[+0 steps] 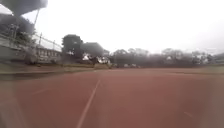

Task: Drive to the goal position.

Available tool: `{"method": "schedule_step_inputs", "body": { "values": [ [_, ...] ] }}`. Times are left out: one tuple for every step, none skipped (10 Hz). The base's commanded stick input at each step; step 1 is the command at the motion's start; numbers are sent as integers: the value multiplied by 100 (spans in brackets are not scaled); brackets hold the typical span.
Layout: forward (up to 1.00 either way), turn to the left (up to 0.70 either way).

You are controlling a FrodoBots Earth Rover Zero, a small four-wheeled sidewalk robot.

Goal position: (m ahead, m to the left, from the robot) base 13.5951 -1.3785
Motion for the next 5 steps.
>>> {"method": "schedule_step_inputs", "body": {
  "values": [
    [100, 0],
    [100, 0],
    [100, 0],
    [100, 0],
    [100, 0]
  ]
}}
